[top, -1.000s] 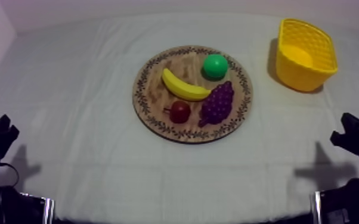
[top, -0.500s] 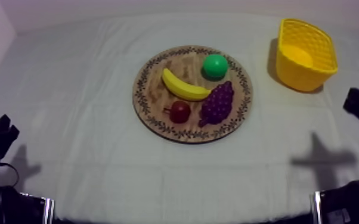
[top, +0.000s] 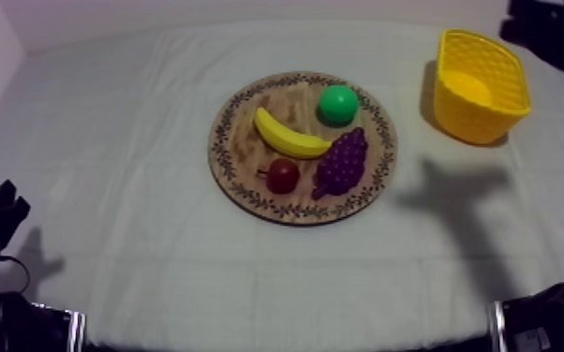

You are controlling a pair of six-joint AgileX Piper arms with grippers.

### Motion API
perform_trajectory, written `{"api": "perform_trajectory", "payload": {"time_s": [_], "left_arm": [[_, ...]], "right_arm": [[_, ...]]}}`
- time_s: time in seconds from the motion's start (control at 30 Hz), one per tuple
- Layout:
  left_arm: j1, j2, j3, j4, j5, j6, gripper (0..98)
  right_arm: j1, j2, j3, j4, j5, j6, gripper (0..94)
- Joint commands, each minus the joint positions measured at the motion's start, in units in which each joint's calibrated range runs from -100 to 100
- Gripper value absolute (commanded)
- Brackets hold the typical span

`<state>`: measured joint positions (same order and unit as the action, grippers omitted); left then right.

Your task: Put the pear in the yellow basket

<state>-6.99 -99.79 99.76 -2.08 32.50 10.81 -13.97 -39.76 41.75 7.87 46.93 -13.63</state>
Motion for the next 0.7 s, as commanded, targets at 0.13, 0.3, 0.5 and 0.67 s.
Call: {"api": "perform_trajectory", "payload": {"time_s": [0.13, 0.3, 0.5, 0.67], "left_arm": [[0.01, -0.04, 0.02, 0.0, 0.0, 0.0, 0.1], [0.01, -0.04, 0.02, 0.0, 0.0, 0.02, 0.1], [0.01, -0.04, 0.02, 0.0, 0.0, 0.01, 0.1], [0.01, -0.04, 0.02, 0.0, 0.0, 0.0, 0.1]], "right_arm": [[-1.31, 21.18, -16.14, -4.9, -0.18, 3.38, 0.7], [-2.17, 32.26, -21.59, -8.24, -0.76, 5.87, 0.7], [-3.47, 41.56, -21.61, -10.25, -3.8, 7.97, 0.7], [-4.97, 43.8, -17.11, -9.31, -8.16, 7.61, 0.7]]}}
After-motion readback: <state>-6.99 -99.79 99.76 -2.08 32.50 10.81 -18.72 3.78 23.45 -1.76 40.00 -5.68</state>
